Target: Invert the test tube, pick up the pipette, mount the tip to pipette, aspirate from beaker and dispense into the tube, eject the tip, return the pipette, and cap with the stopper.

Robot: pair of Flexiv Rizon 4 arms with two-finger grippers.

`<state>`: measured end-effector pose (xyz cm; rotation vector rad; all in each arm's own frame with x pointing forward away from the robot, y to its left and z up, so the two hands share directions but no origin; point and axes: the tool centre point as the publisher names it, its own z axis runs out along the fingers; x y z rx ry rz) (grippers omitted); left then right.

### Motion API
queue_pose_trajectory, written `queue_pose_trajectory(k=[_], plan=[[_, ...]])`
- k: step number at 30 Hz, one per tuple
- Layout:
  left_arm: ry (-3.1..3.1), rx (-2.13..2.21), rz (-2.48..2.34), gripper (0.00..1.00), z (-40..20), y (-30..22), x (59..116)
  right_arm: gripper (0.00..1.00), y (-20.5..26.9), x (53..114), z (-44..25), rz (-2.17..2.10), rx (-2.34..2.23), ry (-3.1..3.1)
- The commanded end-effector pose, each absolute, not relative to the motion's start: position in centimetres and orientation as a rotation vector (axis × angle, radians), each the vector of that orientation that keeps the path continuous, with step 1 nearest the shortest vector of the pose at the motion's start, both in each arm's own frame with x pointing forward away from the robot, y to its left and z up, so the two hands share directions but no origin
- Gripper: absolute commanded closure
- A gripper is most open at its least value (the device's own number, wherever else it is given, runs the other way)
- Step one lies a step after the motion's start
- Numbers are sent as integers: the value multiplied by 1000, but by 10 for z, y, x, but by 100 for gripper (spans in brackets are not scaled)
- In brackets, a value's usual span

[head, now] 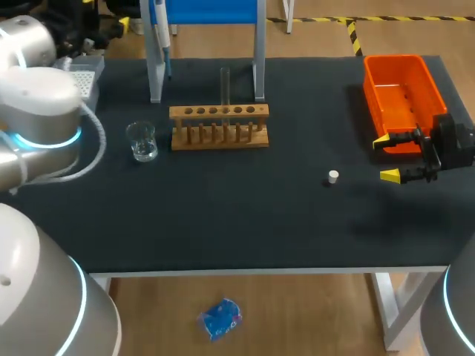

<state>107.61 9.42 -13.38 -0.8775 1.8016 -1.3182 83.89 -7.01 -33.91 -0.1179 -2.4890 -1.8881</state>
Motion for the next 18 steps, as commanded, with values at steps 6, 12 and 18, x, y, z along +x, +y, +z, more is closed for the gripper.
queue_pose_trajectory(k=[6,12,18], plan=[[2252,-183,-1908,0,-137,117,1045,0,-70,838,-339,-1887,-118,-2491],[2362,-17,-1948,0,-142,102,1034,0,-70,838,-339,-1887,-118,-2491],[2359,10,-1966,0,-148,94,1023,0,-70,838,-339,-1887,-118,-2491]])
